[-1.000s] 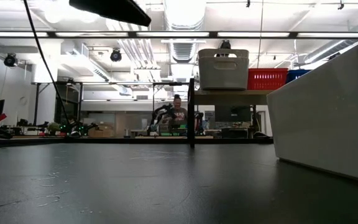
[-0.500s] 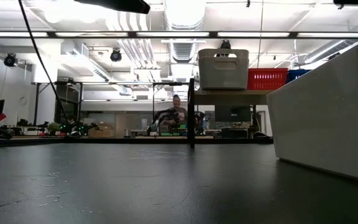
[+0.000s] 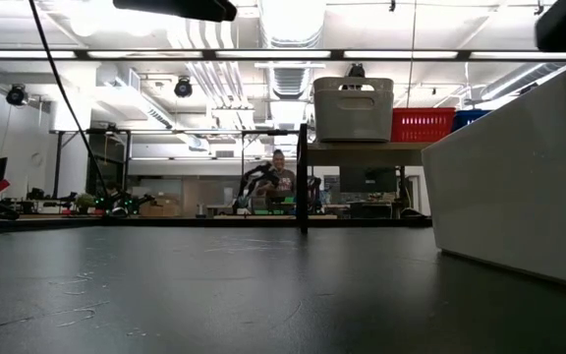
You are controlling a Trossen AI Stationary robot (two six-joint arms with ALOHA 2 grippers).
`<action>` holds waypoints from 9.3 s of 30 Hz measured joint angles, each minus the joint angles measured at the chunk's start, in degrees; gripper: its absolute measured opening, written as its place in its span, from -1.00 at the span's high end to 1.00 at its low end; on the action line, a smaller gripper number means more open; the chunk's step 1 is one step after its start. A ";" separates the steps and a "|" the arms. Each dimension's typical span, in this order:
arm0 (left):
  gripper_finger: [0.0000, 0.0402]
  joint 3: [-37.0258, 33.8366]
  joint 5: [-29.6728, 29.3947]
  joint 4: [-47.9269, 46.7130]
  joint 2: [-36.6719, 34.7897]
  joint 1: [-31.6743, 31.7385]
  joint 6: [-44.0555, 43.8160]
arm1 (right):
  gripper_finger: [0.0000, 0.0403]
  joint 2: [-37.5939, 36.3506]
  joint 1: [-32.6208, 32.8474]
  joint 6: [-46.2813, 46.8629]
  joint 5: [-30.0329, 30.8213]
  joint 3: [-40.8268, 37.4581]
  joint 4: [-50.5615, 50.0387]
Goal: Stack baskets on shelf by color
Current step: Stack the gray bin on top of the gray bins on the shelf, then stack the red bin on top of the red bins on the shelf
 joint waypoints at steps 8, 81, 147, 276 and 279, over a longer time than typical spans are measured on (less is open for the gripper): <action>0.54 0.28 0.00 0.16 -0.22 0.00 2.03 | 0.18 0.46 -0.06 -1.44 5.02 -0.09 0.60; 0.54 -11.92 -0.04 0.45 -23.09 0.42 12.08 | 0.96 0.10 -9.94 -23.30 23.71 44.35 -31.10; 0.54 -16.98 1.29 4.49 -28.70 13.55 17.96 | 0.96 -4.39 -62.44 -65.51 3.88 44.19 -30.83; 0.54 -13.38 8.34 38.32 1.88 7.52 -21.01 | 0.35 -30.43 -17.93 21.04 24.08 -29.28 -6.74; 0.54 -13.38 8.12 39.06 1.77 7.64 -19.33 | 0.34 -30.38 -17.92 29.65 26.95 -31.81 -5.97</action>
